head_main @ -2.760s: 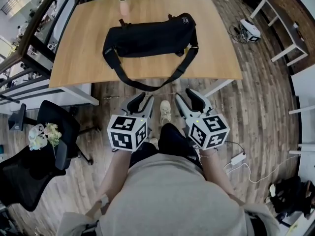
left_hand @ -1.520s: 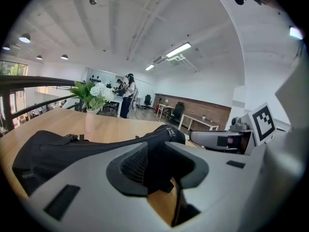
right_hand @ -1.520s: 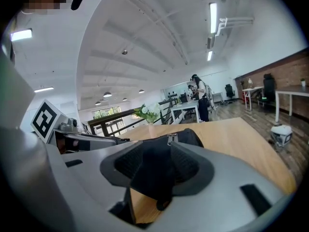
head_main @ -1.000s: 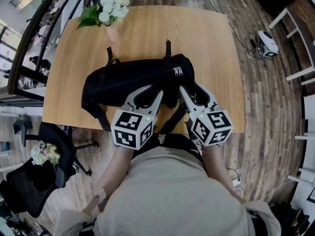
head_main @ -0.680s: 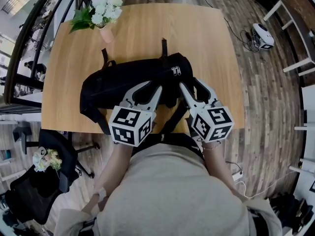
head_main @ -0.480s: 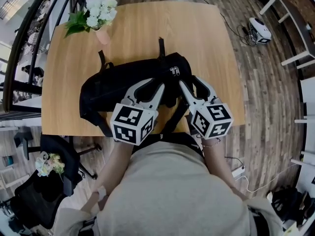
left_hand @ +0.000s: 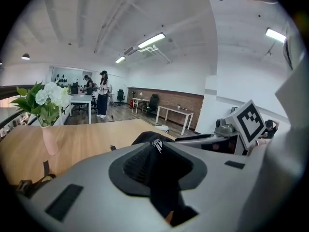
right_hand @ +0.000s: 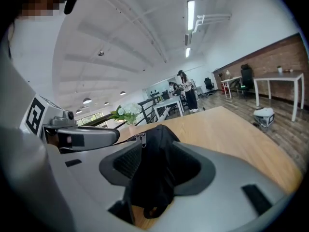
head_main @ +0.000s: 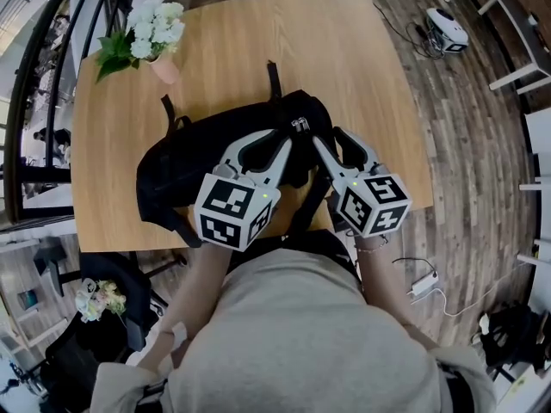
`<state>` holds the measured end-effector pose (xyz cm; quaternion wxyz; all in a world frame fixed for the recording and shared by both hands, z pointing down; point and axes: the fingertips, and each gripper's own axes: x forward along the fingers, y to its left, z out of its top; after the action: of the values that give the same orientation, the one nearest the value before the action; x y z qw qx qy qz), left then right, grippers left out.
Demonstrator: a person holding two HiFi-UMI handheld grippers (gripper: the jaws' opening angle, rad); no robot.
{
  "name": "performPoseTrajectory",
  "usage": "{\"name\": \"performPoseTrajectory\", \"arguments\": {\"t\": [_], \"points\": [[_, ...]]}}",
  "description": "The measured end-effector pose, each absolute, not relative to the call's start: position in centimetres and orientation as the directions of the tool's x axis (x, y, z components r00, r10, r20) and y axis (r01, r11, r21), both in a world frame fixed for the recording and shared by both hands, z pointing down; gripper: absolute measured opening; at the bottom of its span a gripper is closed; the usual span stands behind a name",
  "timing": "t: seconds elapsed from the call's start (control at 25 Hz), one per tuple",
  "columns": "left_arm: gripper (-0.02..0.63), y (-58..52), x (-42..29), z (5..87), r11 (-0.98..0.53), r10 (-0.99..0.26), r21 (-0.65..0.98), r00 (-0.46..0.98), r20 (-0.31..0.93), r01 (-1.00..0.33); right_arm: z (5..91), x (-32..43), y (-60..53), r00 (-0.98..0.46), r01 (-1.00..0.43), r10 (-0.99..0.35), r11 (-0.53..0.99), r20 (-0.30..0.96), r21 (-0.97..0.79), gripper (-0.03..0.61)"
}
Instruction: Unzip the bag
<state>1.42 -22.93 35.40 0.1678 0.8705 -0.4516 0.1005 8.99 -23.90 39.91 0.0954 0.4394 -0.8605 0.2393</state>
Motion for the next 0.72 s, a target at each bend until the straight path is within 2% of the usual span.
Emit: {"name": "performPoseTrajectory", "arguments": {"t": [0.16, 0.36, 0.44, 0.72], "points": [[0.091, -23.5, 2.3, 35.1, -0.589, -0.729, 0.139, 0.597, 0.335, -0.796, 40.5, 8.8, -24.2, -0.593, -0.803, -0.709, 0.487, 0.381, -0.344, 0.184], [0.092, -23.7, 3.4, 35.3, -0.645, -0.705, 0.039, 0.614, 0.355, -0.763, 41.3, 8.8, -24.1, -0.609, -0.788, -0.693, 0.473, 0.385, -0.395, 0.097], [0.092, -23.6, 3.9, 35.8, -0.672, -0.688, -0.007, 0.62, 0.376, -0.741, 41.5, 8.7, -24.0, -0.612, -0.785, -0.692, 0.47, 0.383, -0.404, 0.083], [0.092, -23.8, 4.6, 36.2, -0.736, -0.653, -0.147, 0.635, 0.413, -0.661, 41.4, 8.5, -24.1, -0.6, -0.791, -0.703, 0.448, 0.383, -0.417, 0.069]]}}
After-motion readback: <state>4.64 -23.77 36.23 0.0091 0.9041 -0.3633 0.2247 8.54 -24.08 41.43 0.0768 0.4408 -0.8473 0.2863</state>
